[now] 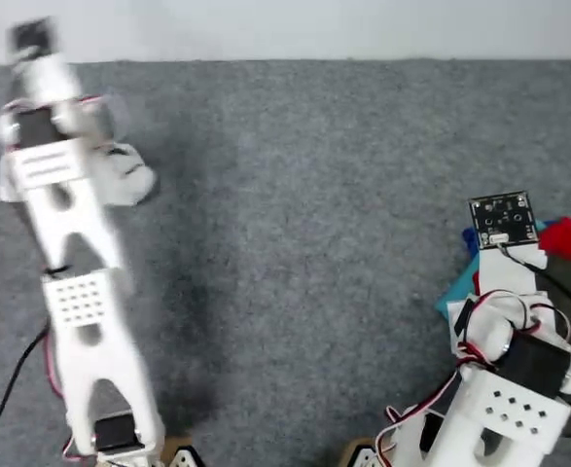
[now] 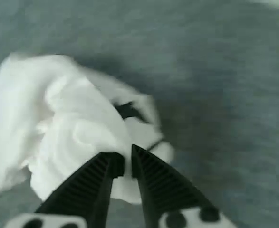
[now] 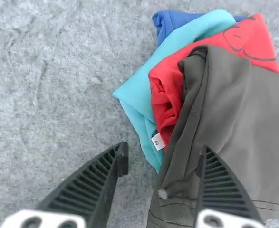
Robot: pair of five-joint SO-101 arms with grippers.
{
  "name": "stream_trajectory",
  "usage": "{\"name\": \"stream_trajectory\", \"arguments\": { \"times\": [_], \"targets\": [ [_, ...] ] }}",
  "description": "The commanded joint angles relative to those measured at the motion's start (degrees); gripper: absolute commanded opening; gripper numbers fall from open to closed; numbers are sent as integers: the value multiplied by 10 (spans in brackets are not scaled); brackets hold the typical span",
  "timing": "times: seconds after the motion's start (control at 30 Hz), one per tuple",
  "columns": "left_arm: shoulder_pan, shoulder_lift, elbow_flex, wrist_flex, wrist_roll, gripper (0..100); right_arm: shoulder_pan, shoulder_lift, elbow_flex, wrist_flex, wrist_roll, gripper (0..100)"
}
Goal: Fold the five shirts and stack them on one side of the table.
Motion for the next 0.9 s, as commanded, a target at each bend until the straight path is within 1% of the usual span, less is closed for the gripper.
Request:
{"name": "stream_trajectory", "arguments": {
  "times": [0.0,0.13,0.3,0.5,0.67,0.77,0.87],
  "targets": [
    [135,-115,24,14,3,12,-3,-2,-3,3,2,241],
    [245,-163,86,13,3,12,-3,-2,-3,4,2,241],
    [365,-178,152,13,3,13,-3,-2,-3,4,2,241],
    [477,-174,217,13,3,14,-3,-2,-3,4,2,241],
    [592,-174,244,4,2,16,-3,-2,-3,4,2,241],
    [629,-174,244,-18,2,16,-3,-2,-3,4,2,241],
    [626,-178,244,-23,2,17,-3,-3,-3,5,2,241]
  ]
}}
